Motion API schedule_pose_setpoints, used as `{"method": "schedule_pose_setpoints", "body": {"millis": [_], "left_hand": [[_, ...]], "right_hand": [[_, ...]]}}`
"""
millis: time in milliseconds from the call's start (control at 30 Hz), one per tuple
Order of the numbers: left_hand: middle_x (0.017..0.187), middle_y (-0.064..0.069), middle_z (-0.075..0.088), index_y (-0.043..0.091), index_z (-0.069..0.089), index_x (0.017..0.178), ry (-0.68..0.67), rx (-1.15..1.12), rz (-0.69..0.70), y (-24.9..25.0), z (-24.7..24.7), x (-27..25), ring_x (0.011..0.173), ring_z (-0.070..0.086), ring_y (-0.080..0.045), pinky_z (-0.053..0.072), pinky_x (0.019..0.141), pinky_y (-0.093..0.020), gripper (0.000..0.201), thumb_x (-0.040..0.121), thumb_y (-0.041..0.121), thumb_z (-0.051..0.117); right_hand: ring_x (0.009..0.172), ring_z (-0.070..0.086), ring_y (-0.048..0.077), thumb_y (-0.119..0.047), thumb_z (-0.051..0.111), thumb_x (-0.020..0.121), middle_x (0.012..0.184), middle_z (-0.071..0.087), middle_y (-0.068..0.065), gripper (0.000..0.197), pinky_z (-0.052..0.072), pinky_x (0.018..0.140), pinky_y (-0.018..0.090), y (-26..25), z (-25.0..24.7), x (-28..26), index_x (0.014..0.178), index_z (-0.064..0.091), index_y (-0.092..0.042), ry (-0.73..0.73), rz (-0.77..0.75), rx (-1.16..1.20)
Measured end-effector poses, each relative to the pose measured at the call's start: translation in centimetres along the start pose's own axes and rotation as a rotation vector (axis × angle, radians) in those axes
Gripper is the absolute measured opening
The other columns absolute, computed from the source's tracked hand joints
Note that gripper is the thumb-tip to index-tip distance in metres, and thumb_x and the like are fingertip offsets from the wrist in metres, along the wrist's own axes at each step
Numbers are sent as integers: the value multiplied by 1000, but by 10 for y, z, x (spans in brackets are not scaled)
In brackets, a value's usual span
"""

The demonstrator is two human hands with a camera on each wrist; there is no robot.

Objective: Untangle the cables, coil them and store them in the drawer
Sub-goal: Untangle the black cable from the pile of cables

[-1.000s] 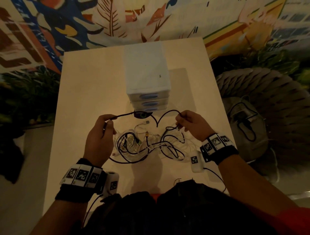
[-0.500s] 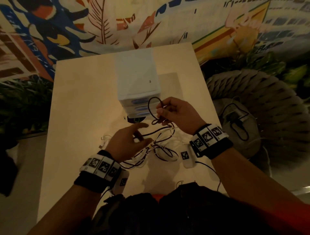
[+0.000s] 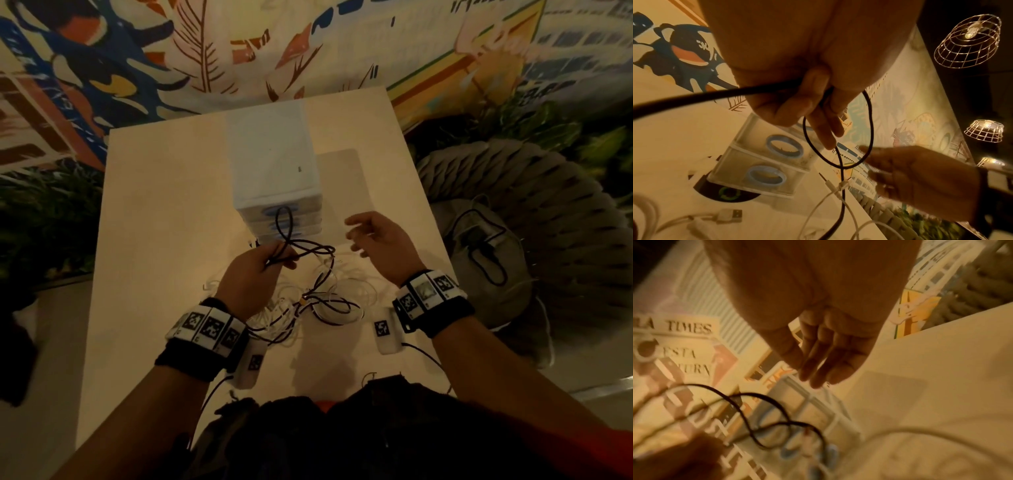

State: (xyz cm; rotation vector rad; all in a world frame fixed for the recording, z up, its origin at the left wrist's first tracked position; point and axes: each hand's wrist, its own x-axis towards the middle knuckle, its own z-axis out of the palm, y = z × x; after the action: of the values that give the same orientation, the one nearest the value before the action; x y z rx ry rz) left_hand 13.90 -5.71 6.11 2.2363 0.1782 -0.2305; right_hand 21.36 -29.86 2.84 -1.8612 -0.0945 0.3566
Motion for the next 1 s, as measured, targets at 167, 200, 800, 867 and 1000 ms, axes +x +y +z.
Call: {"method": "schedule_pose_setpoints", "body": {"millis": [167, 200, 800, 867, 1000], "left_hand": [[95, 12, 75, 33, 71, 96, -31, -119, 44, -7, 3, -2, 97, 64, 6, 44, 91, -16, 24, 104, 25, 50], [94, 12, 75, 36, 70, 97, -30, -134, 59, -8, 3, -2, 97, 65, 3, 46, 92, -20, 23, 103, 26, 50], [126, -1, 49, 41, 30, 152, 168, 98, -53, -41, -21, -12, 98, 60, -19, 50, 83, -36, 85, 77, 43, 70], [133, -5, 45, 35, 30, 154, 242, 161, 20, -34, -17, -16, 120, 50, -25, 47, 96, -41, 90, 71, 50, 61], [121, -1, 54, 30, 51, 141, 302, 263, 278, -2, -7, -23, 106, 53, -17, 50, 92, -40, 65, 78, 43, 61]], "right_hand": [[95, 66, 7, -38, 66, 93, 101, 73, -9, 23, 51, 93, 31, 28, 13, -1, 112, 70, -25, -314, 28, -321], [93, 67, 10, -41, 66, 93, 97, 73, -7, 22, 52, 92, 34, 27, 16, -1, 106, 72, -24, -329, 39, -348], [66, 72, 24, -23, 55, 102, 80, 63, 13, 17, 60, 71, 35, 10, -13, -14, 99, 68, -13, 42, 78, 175], [67, 72, 26, -23, 56, 102, 82, 63, 14, 17, 61, 72, 38, 5, -11, -16, 101, 68, -11, 33, 66, 187], [71, 74, 29, -25, 58, 100, 86, 65, 13, 17, 61, 76, 41, -8, -6, -21, 102, 68, -11, 9, 40, 179]]}}
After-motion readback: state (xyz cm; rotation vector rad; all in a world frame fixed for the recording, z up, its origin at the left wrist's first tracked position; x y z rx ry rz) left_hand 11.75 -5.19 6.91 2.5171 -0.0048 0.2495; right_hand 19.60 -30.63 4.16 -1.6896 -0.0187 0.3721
